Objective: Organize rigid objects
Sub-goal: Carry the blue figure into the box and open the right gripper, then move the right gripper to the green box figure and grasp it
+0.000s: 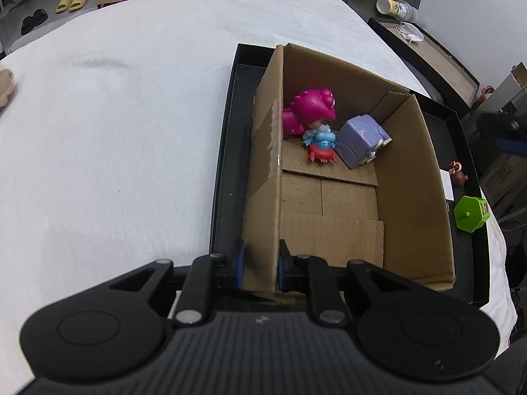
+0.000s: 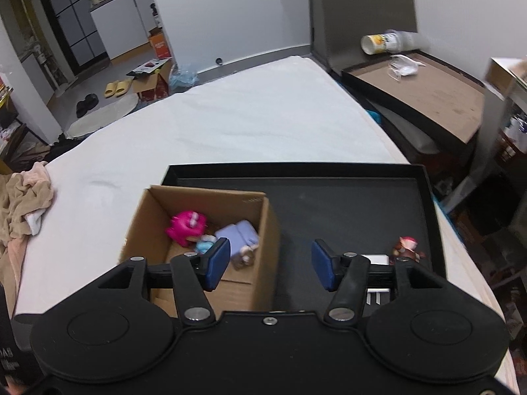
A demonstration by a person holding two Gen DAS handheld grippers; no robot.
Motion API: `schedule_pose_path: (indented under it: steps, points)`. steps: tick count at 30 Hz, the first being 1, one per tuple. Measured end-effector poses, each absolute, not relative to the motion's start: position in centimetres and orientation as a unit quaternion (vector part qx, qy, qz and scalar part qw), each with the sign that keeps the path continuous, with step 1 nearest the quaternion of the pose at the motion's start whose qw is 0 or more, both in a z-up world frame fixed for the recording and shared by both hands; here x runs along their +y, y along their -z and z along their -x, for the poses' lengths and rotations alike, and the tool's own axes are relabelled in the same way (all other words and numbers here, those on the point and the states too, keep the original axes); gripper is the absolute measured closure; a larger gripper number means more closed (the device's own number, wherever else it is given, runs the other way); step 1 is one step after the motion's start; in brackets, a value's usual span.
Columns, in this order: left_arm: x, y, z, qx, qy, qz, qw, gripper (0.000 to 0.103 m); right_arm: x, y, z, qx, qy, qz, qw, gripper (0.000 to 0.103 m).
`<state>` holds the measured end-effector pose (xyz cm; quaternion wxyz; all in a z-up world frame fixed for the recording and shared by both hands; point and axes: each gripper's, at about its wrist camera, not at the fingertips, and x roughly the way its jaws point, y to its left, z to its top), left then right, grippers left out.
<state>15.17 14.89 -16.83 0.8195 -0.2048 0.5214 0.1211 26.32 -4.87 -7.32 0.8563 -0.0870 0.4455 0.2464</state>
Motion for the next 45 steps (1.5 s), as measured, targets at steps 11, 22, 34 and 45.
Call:
schedule_pose_path:
  steps: [11,22,34,45]
  points:
    - [14.3,17.0,-15.5,0.524,-0.128,0.186,0.822,0.086,-10.5,8.3,-26.6,0.449,-0.219,0.072,0.863,0.039]
    - [14.4,17.4,-15.7,0.531,-0.129,0.188,0.816,0.086,-16.6,9.8,-27.1,0.439,-0.182,0.024,0.879,0.032]
    - [14.2,17.8,-15.6,0.525,-0.140,0.187,0.819,0.086,-21.6,12.6,-28.1,0.441,-0.150,-0.028,0.884,0.032]
    - [14.1,18.0,-15.2,0.511,-0.147,0.185,0.827,0.086,-23.8,14.0,-28.7,0.450,-0.149,-0.051,0.879,0.032]
